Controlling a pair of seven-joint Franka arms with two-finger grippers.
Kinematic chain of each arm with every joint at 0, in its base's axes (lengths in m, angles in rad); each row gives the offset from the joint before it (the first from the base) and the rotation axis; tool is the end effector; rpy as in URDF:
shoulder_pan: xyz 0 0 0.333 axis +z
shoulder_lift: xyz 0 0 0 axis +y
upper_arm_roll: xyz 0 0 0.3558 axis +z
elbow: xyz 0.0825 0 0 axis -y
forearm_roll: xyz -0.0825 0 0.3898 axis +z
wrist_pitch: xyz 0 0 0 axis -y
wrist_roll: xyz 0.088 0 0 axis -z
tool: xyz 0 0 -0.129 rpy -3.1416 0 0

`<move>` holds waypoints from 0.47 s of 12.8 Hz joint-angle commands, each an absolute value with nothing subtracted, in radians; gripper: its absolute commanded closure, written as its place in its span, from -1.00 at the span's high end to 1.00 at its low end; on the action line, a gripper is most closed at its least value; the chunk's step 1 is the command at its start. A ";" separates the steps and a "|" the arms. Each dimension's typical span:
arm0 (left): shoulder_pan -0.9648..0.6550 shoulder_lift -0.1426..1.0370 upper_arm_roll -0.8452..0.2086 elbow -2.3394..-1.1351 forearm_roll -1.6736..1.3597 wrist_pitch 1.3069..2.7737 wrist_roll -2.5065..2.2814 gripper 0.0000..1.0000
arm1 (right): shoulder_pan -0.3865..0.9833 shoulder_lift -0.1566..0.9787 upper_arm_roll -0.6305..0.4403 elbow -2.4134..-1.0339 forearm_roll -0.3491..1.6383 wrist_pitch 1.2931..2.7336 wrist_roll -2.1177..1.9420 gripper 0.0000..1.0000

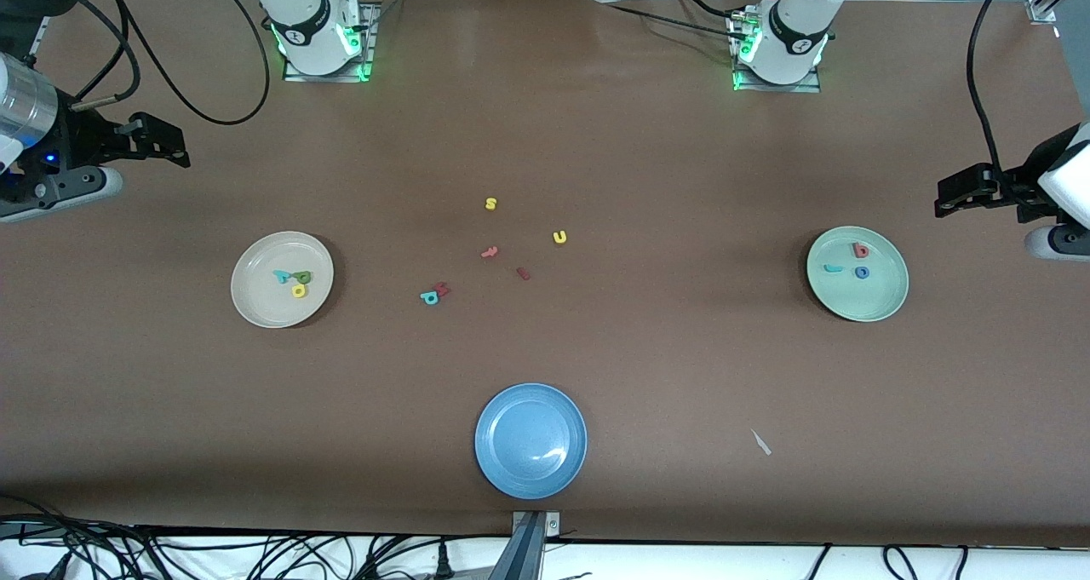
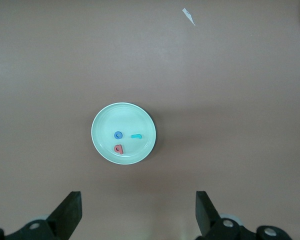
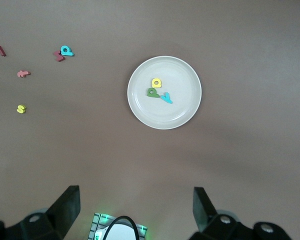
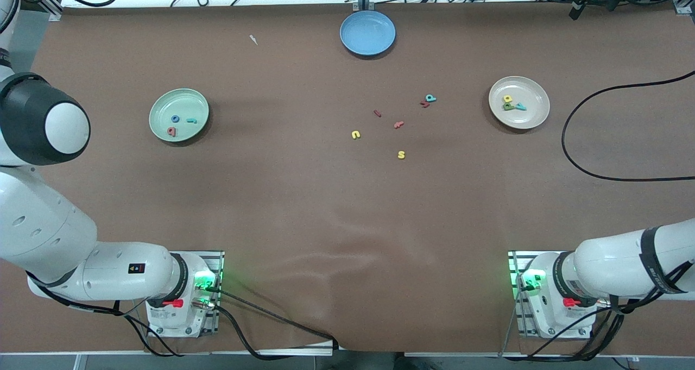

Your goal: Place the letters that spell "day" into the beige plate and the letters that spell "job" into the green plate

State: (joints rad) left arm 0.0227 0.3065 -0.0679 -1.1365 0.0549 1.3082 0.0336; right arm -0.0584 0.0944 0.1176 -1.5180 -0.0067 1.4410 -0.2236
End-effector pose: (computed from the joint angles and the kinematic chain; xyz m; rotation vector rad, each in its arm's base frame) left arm 0.6318 -0.0122 0.6396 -3.0989 0.1028 0.2082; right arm 0.5723 0.0297 0.6039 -3.0809 -0.4388 0.2649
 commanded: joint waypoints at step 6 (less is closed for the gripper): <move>0.017 0.279 -0.060 -1.158 0.032 1.302 0.054 1.00 | -0.051 0.095 0.071 -1.488 -0.003 1.419 -0.141 1.00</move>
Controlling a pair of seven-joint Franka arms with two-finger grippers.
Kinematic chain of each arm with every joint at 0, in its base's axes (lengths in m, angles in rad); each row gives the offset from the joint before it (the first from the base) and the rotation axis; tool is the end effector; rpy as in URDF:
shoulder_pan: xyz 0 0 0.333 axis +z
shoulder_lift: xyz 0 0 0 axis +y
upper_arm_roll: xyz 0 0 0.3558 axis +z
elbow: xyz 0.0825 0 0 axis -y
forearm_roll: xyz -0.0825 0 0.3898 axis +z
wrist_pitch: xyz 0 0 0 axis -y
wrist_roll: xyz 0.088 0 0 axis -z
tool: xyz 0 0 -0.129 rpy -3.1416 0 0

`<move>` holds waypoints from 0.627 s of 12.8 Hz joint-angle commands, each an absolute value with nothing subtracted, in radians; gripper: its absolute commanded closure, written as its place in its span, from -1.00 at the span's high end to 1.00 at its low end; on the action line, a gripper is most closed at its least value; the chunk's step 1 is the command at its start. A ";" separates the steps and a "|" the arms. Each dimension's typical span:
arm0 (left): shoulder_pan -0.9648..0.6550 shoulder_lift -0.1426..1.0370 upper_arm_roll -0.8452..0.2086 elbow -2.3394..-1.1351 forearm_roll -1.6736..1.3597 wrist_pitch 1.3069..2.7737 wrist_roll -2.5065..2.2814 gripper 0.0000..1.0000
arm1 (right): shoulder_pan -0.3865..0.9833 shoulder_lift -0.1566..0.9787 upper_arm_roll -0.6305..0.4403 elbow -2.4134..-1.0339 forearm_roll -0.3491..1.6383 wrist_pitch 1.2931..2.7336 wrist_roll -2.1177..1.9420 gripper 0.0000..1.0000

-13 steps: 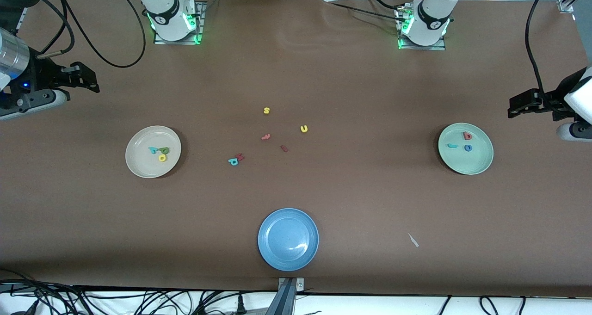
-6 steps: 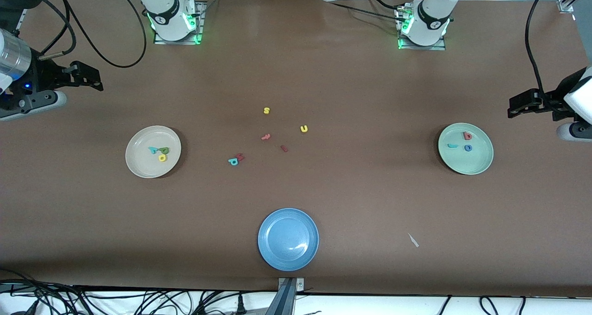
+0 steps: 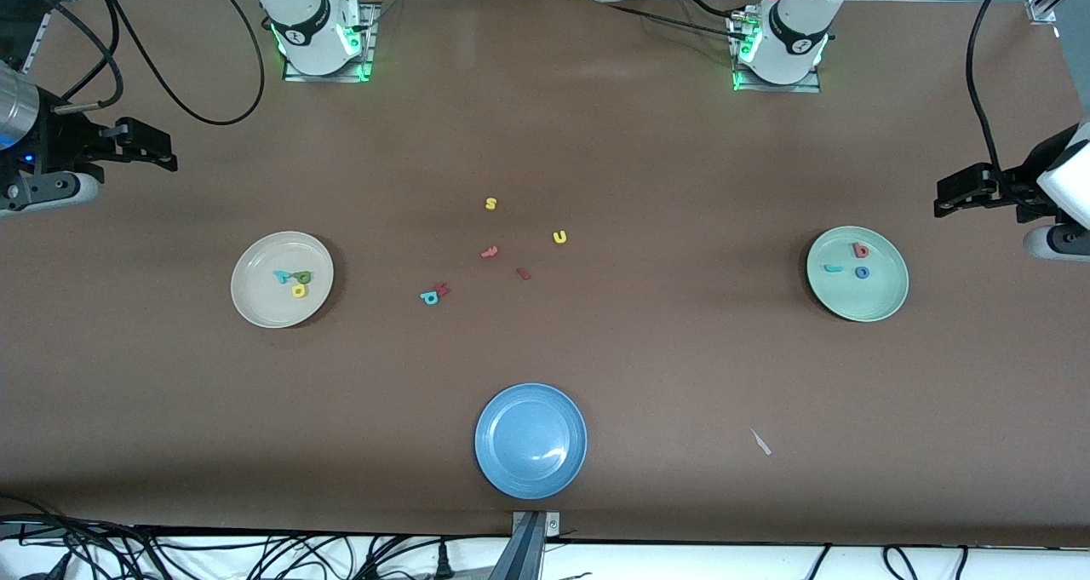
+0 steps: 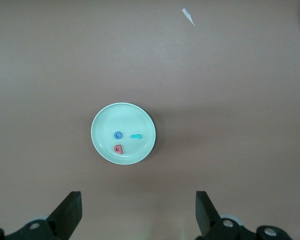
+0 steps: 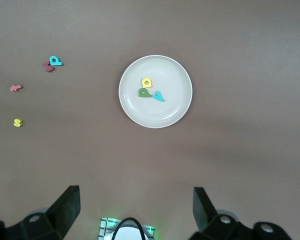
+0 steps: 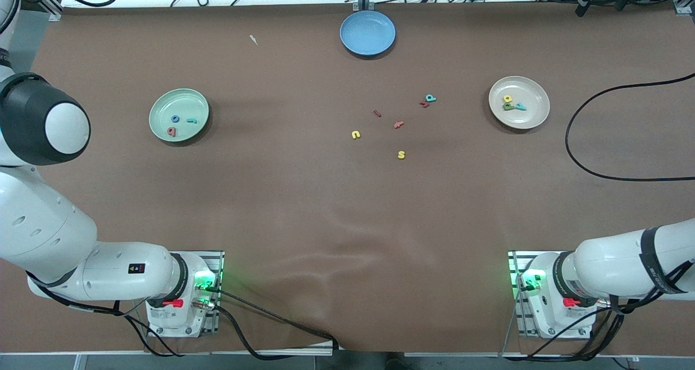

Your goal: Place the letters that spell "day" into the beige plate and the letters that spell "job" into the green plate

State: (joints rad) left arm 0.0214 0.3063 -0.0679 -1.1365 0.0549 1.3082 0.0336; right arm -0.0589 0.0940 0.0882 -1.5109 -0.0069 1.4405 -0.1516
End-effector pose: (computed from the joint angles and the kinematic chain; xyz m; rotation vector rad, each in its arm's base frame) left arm 0.6317 -0.0130 0.6397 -3.0988 0.1048 0.2078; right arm 0.5734 0.0134 0.6072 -3.1070 -0.2817 0.2558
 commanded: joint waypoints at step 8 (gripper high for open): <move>0.017 0.279 -0.060 -1.158 0.032 1.302 0.055 1.00 | -0.049 0.110 0.071 -1.482 -0.031 1.488 -0.124 1.00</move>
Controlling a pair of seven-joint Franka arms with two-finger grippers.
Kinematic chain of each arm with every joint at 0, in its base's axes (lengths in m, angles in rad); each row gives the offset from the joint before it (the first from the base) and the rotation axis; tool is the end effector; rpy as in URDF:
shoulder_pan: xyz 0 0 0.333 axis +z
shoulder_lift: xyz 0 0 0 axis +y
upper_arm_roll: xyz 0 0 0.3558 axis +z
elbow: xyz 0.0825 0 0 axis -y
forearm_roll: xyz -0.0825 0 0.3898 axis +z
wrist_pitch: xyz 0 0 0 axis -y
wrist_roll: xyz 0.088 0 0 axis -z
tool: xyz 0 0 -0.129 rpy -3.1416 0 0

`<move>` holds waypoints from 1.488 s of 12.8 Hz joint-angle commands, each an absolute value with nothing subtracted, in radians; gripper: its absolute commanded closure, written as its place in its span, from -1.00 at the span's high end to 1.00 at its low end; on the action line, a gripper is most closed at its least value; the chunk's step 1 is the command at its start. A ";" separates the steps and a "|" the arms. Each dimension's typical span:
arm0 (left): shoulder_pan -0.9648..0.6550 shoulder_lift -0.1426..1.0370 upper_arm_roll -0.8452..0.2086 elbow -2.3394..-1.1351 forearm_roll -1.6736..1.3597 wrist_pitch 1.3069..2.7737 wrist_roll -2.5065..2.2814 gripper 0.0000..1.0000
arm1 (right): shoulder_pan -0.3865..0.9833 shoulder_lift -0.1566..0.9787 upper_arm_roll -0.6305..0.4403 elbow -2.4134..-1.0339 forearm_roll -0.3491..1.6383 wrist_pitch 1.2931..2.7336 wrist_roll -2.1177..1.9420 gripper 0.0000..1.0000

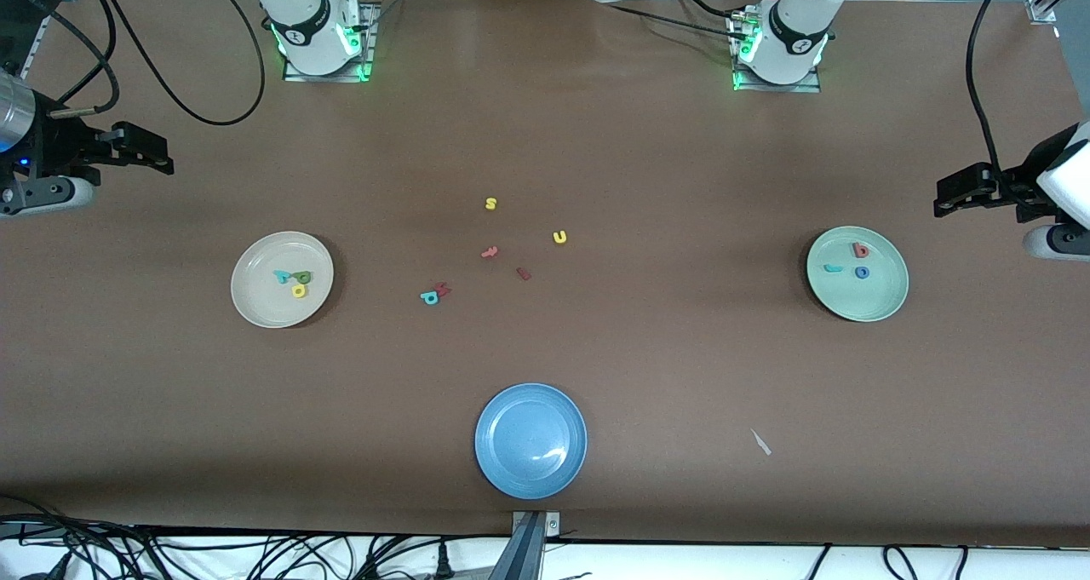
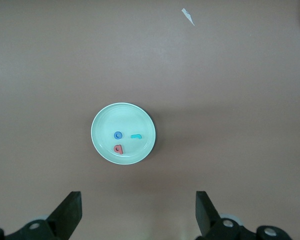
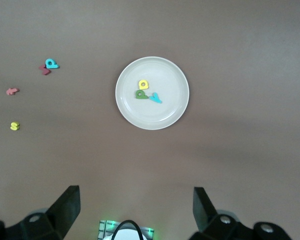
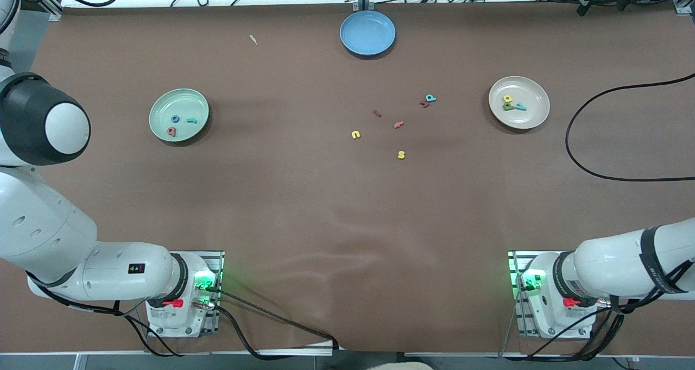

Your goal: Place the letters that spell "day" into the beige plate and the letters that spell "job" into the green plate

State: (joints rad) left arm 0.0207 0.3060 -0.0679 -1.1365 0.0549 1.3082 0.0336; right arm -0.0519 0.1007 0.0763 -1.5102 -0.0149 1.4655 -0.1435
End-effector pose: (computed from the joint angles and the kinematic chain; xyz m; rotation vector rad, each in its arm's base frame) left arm 0.6316 -0.0135 0.6399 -3.0987 0.1059 0.2073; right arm 0.5789 0.0098 0.6053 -3.1209 -0.2621 0.2279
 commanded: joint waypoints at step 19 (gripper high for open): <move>0.018 0.279 -0.060 -1.158 0.032 1.302 0.055 1.00 | -0.044 0.110 0.074 -1.482 -0.074 1.525 -0.084 1.00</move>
